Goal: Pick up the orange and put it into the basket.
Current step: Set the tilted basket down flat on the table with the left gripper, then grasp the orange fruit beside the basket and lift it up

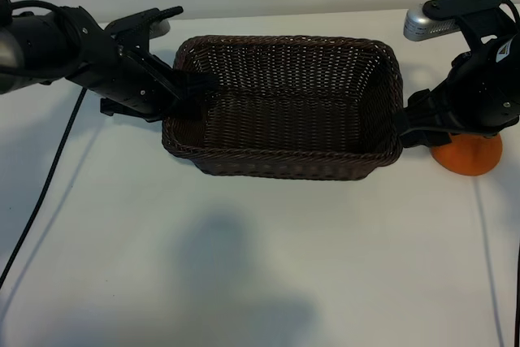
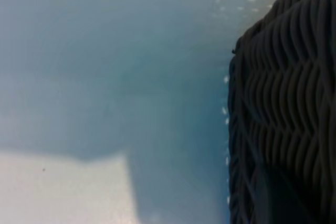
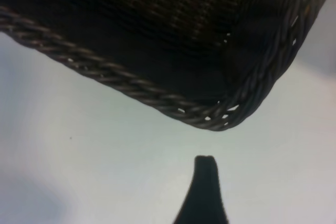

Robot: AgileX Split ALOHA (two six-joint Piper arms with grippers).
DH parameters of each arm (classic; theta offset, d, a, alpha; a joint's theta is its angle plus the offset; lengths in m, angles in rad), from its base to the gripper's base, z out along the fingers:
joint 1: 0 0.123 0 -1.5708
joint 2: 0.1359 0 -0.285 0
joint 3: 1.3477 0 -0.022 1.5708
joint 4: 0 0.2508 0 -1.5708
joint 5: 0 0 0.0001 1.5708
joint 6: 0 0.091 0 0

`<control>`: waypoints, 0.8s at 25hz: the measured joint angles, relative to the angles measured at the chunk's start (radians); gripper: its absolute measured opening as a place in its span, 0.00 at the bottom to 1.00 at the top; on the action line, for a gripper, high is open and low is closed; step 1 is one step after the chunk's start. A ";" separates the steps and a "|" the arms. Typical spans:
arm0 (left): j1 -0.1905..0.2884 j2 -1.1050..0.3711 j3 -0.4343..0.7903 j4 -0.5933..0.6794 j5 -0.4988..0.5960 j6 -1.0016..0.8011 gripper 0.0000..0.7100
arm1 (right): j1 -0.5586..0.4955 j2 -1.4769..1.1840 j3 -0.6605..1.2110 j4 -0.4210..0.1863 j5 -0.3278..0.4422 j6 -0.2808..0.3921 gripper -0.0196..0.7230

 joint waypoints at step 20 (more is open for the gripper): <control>0.000 -0.001 -0.005 -0.013 0.039 0.012 0.94 | 0.000 0.000 0.000 0.000 0.001 0.000 0.81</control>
